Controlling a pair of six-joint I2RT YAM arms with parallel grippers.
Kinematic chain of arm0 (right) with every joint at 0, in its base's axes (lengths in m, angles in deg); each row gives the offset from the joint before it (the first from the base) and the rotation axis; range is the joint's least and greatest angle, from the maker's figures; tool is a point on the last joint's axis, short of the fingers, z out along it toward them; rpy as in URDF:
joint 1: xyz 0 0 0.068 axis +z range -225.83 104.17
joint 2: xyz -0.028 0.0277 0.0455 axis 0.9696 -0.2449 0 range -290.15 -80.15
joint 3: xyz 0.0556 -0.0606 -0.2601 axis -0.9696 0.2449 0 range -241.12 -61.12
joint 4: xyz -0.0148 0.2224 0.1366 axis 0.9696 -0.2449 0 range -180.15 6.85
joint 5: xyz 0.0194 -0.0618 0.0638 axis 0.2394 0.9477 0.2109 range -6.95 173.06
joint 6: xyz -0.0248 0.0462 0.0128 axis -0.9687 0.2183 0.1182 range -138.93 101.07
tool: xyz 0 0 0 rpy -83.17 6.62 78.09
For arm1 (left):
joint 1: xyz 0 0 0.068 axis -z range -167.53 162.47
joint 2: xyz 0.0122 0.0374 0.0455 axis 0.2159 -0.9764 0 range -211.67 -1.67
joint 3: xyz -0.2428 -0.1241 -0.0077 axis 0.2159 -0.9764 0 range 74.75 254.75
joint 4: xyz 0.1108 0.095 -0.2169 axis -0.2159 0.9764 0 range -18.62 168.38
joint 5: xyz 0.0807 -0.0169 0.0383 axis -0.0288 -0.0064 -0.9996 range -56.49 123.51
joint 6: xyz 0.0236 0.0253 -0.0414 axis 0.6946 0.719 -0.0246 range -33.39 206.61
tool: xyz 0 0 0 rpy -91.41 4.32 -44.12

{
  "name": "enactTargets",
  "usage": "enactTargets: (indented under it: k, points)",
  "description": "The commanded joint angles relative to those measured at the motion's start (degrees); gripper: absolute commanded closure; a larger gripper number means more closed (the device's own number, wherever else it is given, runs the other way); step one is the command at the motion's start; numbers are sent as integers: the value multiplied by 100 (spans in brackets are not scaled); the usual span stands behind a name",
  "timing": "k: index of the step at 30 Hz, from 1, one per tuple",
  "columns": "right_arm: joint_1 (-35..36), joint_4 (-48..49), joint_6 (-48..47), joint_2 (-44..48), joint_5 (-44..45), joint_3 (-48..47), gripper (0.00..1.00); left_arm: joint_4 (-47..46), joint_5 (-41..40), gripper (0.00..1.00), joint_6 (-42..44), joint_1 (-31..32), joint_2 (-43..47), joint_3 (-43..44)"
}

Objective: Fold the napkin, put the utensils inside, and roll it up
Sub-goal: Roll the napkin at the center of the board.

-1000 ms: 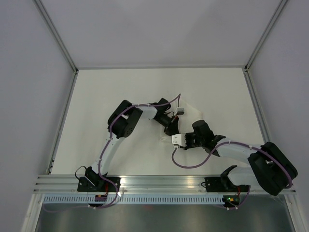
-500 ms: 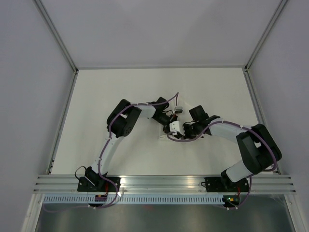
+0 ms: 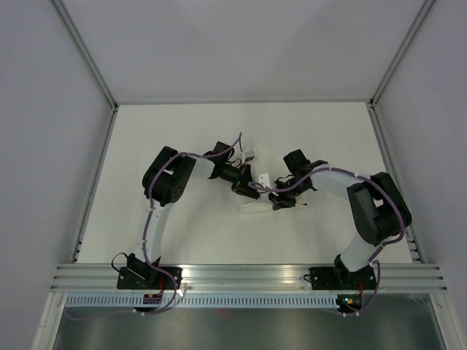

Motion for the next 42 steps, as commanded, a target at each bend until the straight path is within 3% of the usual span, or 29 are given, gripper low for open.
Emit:
enactTargets:
  k: [1,2,3,9,15,20,24,26,33,42]
  points:
    - [-155,-965,-28,-486,105,-89,90,-1545,-854,74,-1501,-494,592,-656]
    - [-181,-1070,-80,-556,61,-168,91,-2332,-968,74,-1741,-660,698,-840]
    - [-242,-1167,-107,-618,17,-247,90,-2523,-1065,74,-1900,-731,960,-1103]
    - [-489,-2282,-414,-1513,-396,-1151,90,-2850,-2426,76,-1709,-978,2349,-1756]
    - [-682,-3318,-808,-2365,-755,-1977,90,-2447,-3639,75,-412,-856,3800,-2177]
    - [-884,-4023,-1038,-3087,-1029,-2629,89,-3026,-4431,75,443,-329,4626,-3003]
    - [-990,-4542,-1223,-3623,-1178,-3033,89,-2647,-5169,73,1969,444,4821,-3136]
    - [-1042,-4543,-1180,-3712,-1205,-3086,89,-2621,-5617,73,2280,875,4821,-3206]
    - [-1096,-4596,-907,-3993,-1161,-3350,89,-1806,-5873,72,3939,1693,4382,-2812]
    - [-1148,-4552,-792,-4073,-1178,-3429,88,-829,-5303,70,4724,2133,3389,-1898]
